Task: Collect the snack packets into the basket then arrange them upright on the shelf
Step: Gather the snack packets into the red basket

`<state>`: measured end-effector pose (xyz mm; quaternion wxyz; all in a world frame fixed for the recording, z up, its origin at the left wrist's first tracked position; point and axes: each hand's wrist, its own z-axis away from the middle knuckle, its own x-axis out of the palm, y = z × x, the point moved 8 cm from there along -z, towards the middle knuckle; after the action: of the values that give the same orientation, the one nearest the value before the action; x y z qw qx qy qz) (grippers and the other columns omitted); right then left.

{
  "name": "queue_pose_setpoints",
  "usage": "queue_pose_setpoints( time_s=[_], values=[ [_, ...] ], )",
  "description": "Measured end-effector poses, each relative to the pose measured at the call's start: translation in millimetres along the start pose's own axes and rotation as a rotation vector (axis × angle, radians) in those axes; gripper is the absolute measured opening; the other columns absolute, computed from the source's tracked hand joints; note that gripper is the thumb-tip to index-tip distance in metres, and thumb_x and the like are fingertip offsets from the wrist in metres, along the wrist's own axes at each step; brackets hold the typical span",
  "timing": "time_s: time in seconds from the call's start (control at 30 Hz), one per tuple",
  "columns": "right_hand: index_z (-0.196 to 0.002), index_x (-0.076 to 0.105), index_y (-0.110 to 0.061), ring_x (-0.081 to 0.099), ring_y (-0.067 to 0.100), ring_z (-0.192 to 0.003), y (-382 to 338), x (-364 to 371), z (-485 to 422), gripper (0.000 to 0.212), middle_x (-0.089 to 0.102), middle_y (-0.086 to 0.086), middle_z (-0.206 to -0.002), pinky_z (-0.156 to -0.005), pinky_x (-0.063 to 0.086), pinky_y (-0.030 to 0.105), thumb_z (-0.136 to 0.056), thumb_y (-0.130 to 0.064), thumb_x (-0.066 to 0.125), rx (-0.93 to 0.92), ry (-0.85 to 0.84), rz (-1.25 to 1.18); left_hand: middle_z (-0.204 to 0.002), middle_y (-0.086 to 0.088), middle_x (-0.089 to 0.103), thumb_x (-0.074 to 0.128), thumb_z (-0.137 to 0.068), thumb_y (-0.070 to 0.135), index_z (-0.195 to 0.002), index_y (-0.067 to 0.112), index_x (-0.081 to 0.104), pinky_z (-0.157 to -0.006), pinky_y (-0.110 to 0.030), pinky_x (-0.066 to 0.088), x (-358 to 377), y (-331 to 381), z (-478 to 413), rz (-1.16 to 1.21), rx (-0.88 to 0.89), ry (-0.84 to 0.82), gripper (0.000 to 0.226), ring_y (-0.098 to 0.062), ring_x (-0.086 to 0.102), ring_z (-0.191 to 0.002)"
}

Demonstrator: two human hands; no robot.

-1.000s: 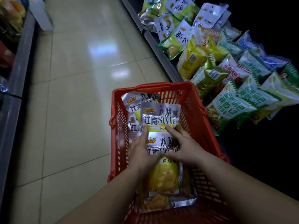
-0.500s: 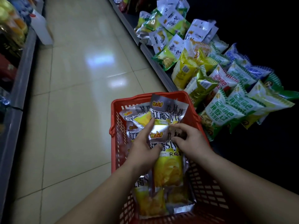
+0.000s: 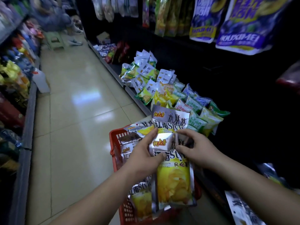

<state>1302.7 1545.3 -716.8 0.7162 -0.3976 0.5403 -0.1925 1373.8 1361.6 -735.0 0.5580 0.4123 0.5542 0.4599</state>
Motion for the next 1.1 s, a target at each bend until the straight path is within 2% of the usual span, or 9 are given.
queue_pose_setpoints(
  time_s=[0.17,0.33,0.53,0.63,0.73,0.83,0.9,0.97,1.1],
  values=[
    [-0.123,0.05,-0.061,0.067,0.002,-0.083,15.3,-43.7,73.0,0.054,0.068,-0.013,-0.1,-0.072,0.053,0.022,-0.086,-0.031,0.076,0.036,0.084,-0.013,-0.153,0.027,0.036,0.079,-0.088,0.016,-0.154,0.045,0.032,-0.081,0.001,0.045,53.2,16.1,28.9,0.004,0.014,-0.101,0.086,0.005,0.03,-0.144],
    [-0.132,0.044,-0.06,0.063,0.023,-0.071,82.6,-83.8,127.8,0.053,0.068,0.008,-0.101,-0.072,0.054,0.042,-0.094,-0.026,0.059,0.158,0.075,0.082,-0.153,0.022,0.04,0.078,-0.088,0.013,-0.156,0.037,0.033,-0.086,-0.005,0.047,145.4,22.9,25.3,-0.032,0.044,-0.231,0.085,0.0,0.038,-0.142],
    [-0.126,0.036,-0.071,0.065,0.025,-0.068,171.4,-168.2,193.8,0.055,0.064,0.014,-0.12,-0.06,0.052,0.04,-0.1,-0.027,0.057,0.329,0.213,0.105,-0.157,0.016,0.037,0.076,-0.09,0.009,-0.158,0.028,0.03,-0.084,0.002,0.042,290.8,47.0,12.4,-0.033,0.126,-0.468,0.085,0.011,0.032,-0.138],
    [-0.133,0.04,-0.06,0.069,0.03,-0.086,204.9,-210.9,235.5,0.05,0.059,-0.001,-0.133,-0.069,0.055,0.038,-0.102,-0.025,0.056,0.407,0.321,0.094,-0.159,0.021,0.033,0.073,-0.092,0.008,-0.158,0.037,0.027,-0.093,-0.011,0.05,360.7,66.6,12.2,-0.012,0.178,-0.587,0.086,0.002,0.032,-0.145],
    [-0.132,0.043,-0.06,0.067,0.035,-0.082,236.3,-253.9,278.5,0.052,0.067,0.011,-0.116,-0.07,0.056,0.043,-0.1,-0.022,0.058,0.46,0.491,0.065,-0.163,0.022,0.028,0.072,-0.093,0.01,-0.157,0.046,0.025,-0.095,-0.041,0.058,425.6,90.2,17.9,-0.02,0.254,-0.662,0.087,-0.027,0.049,-0.139],
    [-0.14,0.04,-0.06,0.065,0.03,-0.09,260.5,-287.2,317.5,0.062,0.063,0.012,-0.125,-0.079,0.054,0.039,-0.097,-0.021,0.062,0.494,0.705,0.048,-0.163,0.02,0.028,0.073,-0.092,0.012,-0.158,0.041,0.024,-0.091,-0.043,0.058,480.6,102.0,25.6,0.008,0.244,-0.618,0.087,-0.043,0.055,-0.122],
    [-0.149,0.03,-0.058,0.043,0.029,-0.139,280.9,-299.3,342.2,0.071,0.034,0.016,-0.158,-0.111,0.039,0.04,-0.093,-0.034,0.066,0.627,0.787,0.224,-0.166,0.014,0.022,0.076,-0.091,0.018,-0.161,0.036,0.013,-0.103,-0.04,0.051,515.6,93.7,34.9,0.017,0.178,-0.616,0.096,-0.035,0.033,-0.144],
    [-0.153,0.023,-0.056,0.008,0.033,-0.154,298.7,-293.1,361.6,0.077,0.007,0.016,-0.168,-0.122,0.021,0.044,-0.09,-0.049,0.066,0.796,0.752,0.342,-0.169,0.003,0.013,0.076,-0.091,0.021,-0.16,0.031,-0.008,-0.102,-0.035,0.05,549.4,65.1,50.0,0.015,-0.036,-0.712,0.109,-0.029,0.03,-0.151],
    [-0.152,0.035,-0.048,0.04,0.024,-0.142,320.2,-259.7,370.8,0.072,0.046,0.002,-0.152,-0.109,0.039,0.032,-0.088,-0.05,0.068,0.832,0.599,0.093,-0.163,-0.005,0.031,0.073,-0.093,0.025,-0.163,0.024,0.005,-0.1,-0.037,0.051,579.5,17.9,81.8,-0.132,-0.264,-0.868,0.097,-0.028,0.047,-0.139]
  ],
)
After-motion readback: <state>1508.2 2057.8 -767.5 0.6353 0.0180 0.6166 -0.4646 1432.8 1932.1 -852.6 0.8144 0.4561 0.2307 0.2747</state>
